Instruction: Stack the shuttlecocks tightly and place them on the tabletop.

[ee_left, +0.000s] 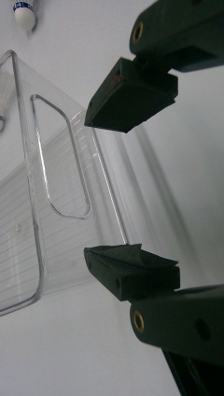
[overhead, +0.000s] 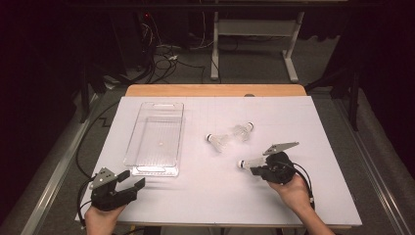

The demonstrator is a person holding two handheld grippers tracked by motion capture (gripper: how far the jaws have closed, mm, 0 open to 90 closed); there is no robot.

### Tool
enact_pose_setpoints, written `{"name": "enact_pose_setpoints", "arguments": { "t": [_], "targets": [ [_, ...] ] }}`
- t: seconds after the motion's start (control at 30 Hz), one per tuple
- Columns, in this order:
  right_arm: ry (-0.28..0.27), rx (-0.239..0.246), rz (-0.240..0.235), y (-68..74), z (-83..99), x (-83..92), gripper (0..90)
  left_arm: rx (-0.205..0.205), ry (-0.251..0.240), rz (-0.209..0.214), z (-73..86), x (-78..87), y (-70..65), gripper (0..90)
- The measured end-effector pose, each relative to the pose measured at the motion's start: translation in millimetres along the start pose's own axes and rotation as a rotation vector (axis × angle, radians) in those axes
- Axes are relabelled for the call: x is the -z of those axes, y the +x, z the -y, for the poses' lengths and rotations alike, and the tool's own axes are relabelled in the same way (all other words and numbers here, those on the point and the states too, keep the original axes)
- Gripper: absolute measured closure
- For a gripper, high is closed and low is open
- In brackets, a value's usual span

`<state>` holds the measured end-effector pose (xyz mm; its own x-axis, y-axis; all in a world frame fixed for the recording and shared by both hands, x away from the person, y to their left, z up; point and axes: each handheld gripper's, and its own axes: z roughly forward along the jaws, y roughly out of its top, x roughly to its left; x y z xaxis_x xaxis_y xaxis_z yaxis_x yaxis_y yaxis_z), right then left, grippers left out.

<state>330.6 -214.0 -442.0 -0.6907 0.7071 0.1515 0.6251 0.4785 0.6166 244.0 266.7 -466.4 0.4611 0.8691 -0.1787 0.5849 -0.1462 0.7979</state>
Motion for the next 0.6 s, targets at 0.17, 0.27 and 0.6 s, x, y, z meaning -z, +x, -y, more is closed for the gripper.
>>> {"name": "enact_pose_setpoints", "arguments": {
  "t": [0.17, 0.27, 0.6],
  "targets": [
    [0.0, -0.001, 0.002, -0.4, -2.7, 0.1, 90.0, -0.002, -0.001, 0.0, 0.0, 0.1, -0.1, 33.0],
    [-0.004, 0.002, 0.006, -1.2, -4.8, 0.1, 90.0, -0.003, 0.0, -0.001, -0.1, 0.0, -0.2, 33.0],
    [-0.015, -0.005, 0.007, -3.5, -11.2, -1.2, 90.0, -0.003, 0.0, 0.0, 0.0, -0.2, -0.4, 33.0]
  ]
}}
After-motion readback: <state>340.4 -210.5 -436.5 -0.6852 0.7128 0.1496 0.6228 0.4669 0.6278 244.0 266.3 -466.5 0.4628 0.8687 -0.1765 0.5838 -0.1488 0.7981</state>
